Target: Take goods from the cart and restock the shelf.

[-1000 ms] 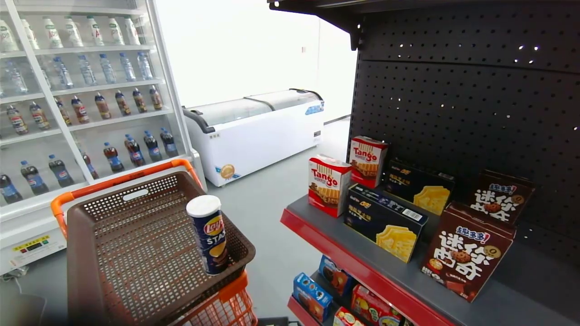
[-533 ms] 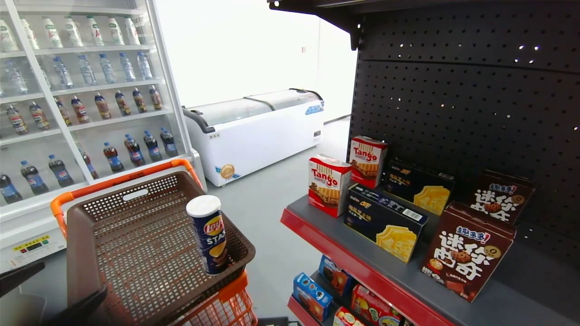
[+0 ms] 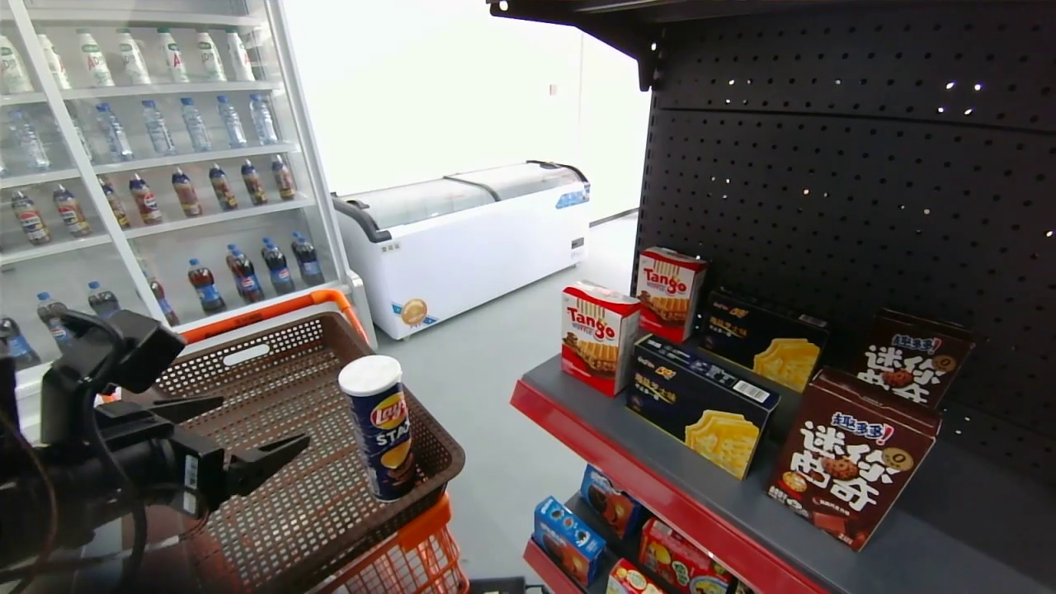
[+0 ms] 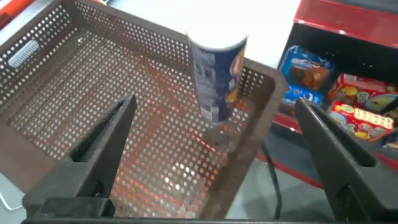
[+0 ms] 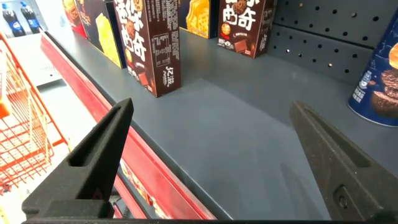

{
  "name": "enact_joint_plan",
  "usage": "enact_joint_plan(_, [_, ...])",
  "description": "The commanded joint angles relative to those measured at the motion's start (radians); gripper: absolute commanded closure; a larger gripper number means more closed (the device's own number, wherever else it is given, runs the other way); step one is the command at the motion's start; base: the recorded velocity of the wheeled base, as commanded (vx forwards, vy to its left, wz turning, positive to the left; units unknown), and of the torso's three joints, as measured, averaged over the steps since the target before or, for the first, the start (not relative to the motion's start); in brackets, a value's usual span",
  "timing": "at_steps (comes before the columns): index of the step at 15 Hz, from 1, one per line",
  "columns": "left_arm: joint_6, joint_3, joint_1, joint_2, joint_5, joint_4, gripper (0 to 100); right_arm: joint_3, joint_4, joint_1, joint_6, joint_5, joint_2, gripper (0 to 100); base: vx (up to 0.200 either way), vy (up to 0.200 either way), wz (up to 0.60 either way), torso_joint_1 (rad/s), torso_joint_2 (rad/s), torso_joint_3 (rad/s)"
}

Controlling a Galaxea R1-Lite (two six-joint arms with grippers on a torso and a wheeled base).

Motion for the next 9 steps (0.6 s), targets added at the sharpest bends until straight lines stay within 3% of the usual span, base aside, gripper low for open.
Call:
enact_joint_plan(1, [0.011,-0.047,0.006,0.193,-0.003,-0.080,0,0.000,0.000,0.000,0.000,0.000,0.000,0,0.000,0.000,0.00,0.000,0.00,0.000])
enact_joint_plan(3, [0.011,-0.046,-0.011,0.317,-0.004,-0.210,0,0.000,0.000,0.000,-0.001,0.000,0.000,0,0.000,0.000,0.00,0.000,0.00,0.000])
enact_joint_plan(4, [0.011,-0.046,-0.011,0.317,-0.004,-0.210,0,0.000,0.000,0.000,-0.001,0.000,0.000,0,0.000,0.000,0.00,0.000,0.00,0.000])
enact_joint_plan(5, [0.010,-0.041,-0.032,0.397,-0.021,-0.310,0,0.000,0.000,0.000,-0.001,0.000,0.000,0,0.000,0.000,0.00,0.000,0.00,0.000])
enact_joint_plan(9, [0.010,-0.047,-0.045,0.546,-0.019,-0.463,0,0.000,-0.001,0.000,0.000,0.000,0.000,0,0.000,0.000,0.00,0.000,0.00,0.000])
